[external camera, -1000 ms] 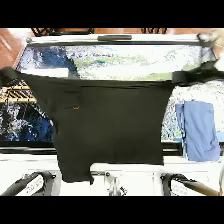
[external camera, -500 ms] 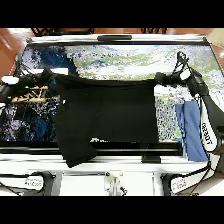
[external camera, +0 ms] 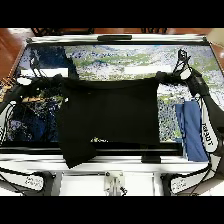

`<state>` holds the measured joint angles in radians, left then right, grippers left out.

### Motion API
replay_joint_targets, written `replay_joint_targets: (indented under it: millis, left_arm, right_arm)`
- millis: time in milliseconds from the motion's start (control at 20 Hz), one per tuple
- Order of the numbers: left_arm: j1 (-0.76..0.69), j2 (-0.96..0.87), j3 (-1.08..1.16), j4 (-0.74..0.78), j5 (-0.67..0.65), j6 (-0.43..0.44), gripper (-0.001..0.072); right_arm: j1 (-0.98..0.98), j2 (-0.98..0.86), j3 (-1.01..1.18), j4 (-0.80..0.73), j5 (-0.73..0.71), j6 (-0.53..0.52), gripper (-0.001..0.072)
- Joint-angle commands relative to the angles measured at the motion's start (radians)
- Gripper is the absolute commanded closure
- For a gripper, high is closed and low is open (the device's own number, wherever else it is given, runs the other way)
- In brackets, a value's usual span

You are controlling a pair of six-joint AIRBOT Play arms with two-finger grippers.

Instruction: Fold the shirts.

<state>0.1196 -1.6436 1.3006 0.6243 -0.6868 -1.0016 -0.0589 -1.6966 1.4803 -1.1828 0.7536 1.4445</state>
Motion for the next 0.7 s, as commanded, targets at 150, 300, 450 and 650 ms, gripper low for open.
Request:
replay_joint_targets:
  millis: [150,300,450,650]
  left_arm:
    - [0.046,0.01,-0.013,0.374,-0.502,-0.21,0.0673]
    - [0.049,0.011,-0.029,0.417,-0.543,-0.227,0.0673]
    - [0.086,0.013,0.03,0.416,-0.543,-0.227,0.0673]
    - [0.13,0.013,0.132,0.415,-0.56,-0.266,0.0673]
  right_arm:
    - [0.0,0.015,-0.006,-0.159,0.459,0.086,0.0646]
    - [0.001,0.01,-0.011,-0.154,0.574,0.106,0.0646]
    - [-0.001,0.034,-0.01,-0.184,0.604,0.097,0.0646]
    - [-0.002,0.067,-0.011,-0.215,0.578,0.124,0.0646]
